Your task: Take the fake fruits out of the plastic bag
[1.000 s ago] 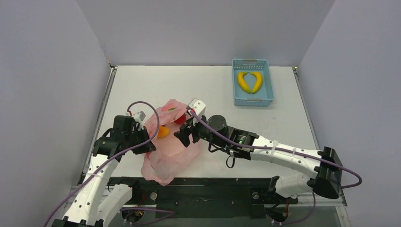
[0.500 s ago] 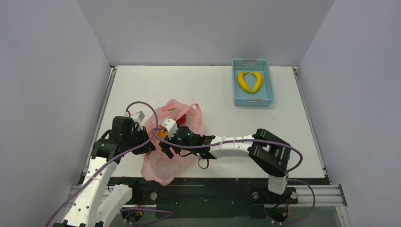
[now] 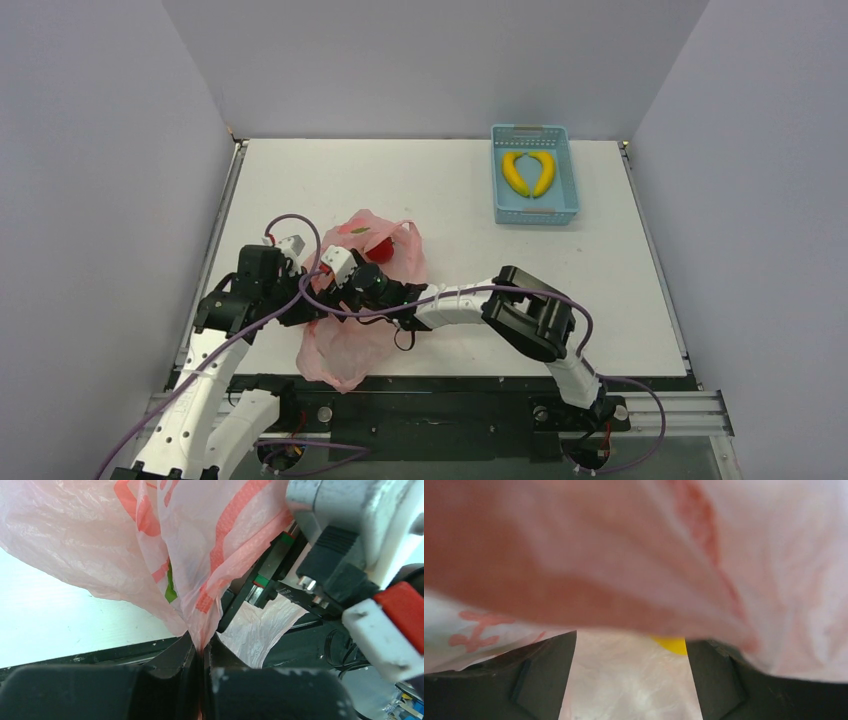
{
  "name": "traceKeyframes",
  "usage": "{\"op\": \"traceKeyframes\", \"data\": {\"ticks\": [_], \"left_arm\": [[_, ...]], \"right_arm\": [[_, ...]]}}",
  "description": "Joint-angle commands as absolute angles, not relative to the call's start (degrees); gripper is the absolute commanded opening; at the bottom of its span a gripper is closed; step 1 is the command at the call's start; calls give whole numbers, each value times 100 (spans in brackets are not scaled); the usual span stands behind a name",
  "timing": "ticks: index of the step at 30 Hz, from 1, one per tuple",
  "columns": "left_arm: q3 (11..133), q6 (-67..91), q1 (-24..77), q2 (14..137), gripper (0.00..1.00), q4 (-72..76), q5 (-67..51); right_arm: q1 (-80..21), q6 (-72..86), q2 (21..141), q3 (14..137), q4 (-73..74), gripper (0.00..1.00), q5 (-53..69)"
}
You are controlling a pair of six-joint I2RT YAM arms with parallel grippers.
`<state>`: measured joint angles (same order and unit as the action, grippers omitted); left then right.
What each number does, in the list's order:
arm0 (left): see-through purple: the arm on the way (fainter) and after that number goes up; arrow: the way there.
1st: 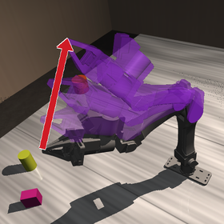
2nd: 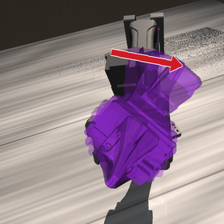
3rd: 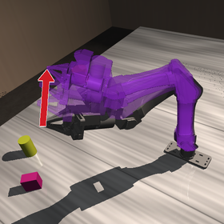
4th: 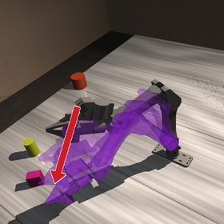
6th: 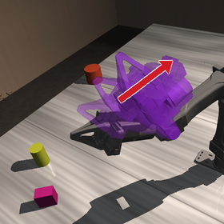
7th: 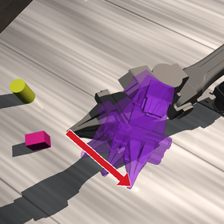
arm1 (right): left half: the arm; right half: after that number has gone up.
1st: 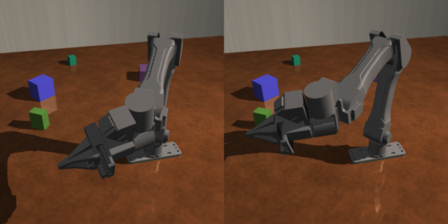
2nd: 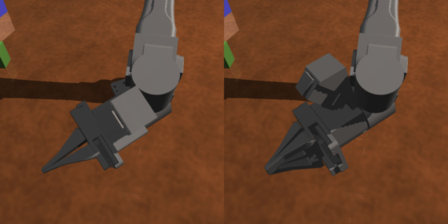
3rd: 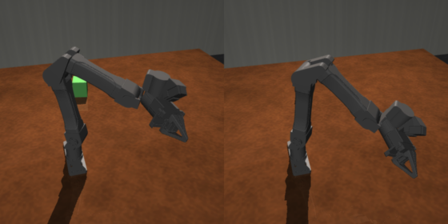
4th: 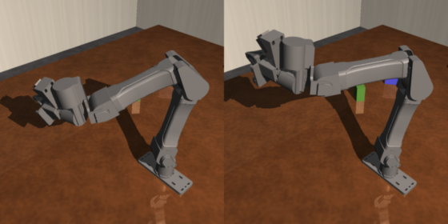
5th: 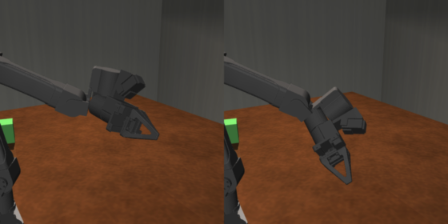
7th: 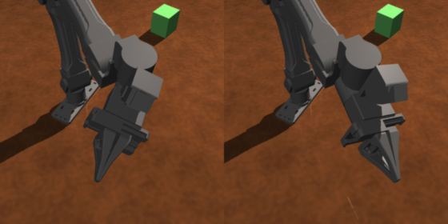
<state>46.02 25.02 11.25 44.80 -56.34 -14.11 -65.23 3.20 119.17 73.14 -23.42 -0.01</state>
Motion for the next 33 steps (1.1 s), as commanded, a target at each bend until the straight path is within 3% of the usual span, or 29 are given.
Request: {"op": "traceKeyframes", "data": {"ticks": [1, 13, 33], "left_arm": [[4745, 2402, 1143, 4490, 1, -5424, -1518], [4737, 2416, 1144, 4500, 1, -5423, -1516], [4741, 2399, 1152, 4466, 1, -5406, -1540]], "right_arm": [[-6476, -181, 11968, 7418, -3182, 76, -482], [-6394, -800, 12719, 7674, -3953, 79, 400], [-6495, -1923, 13555, 8603, -2553, 74, -307]]}}
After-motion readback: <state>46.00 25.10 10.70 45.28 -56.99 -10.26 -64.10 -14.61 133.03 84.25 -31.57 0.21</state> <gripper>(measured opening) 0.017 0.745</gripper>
